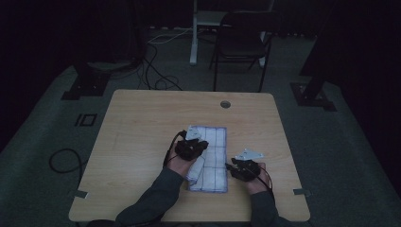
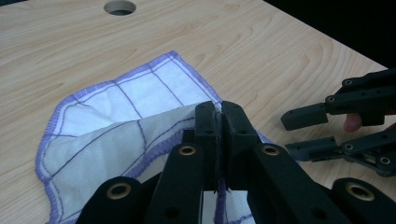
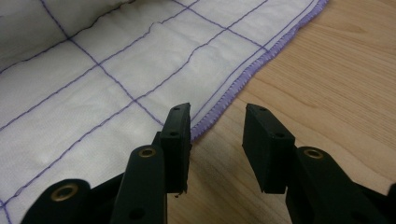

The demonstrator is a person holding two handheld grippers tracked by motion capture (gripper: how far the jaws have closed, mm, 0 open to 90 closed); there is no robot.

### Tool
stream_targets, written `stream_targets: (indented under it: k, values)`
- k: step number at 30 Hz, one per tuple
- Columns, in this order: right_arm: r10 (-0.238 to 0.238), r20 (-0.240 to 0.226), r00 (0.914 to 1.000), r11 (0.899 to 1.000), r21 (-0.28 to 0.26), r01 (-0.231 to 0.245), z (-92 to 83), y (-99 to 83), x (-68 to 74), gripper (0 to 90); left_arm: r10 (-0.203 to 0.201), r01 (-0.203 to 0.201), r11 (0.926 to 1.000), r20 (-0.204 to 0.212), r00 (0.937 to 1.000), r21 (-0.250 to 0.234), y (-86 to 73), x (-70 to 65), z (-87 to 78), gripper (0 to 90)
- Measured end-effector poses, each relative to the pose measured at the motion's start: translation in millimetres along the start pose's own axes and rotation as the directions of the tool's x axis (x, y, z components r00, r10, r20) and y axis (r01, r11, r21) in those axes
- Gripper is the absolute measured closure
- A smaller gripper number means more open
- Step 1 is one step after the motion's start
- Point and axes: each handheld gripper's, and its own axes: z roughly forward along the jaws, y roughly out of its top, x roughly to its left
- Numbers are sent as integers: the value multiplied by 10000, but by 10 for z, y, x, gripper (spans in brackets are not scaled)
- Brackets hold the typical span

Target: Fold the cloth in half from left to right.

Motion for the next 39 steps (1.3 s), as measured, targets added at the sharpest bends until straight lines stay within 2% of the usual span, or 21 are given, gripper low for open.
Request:
stream_targets:
  k: [19, 39]
  values:
    - [66, 152, 9999, 10000, -17, -66, -11, -5, -30, 622, 98, -105, 9996, 272, 9996, 265, -51, -38, 231, 867]
    - [110, 321, 9994, 9999, -17, -109, -14, -13, -68, 620, 512, -544, 9953, 414, 9978, 798, -66, -174, 453, 867]
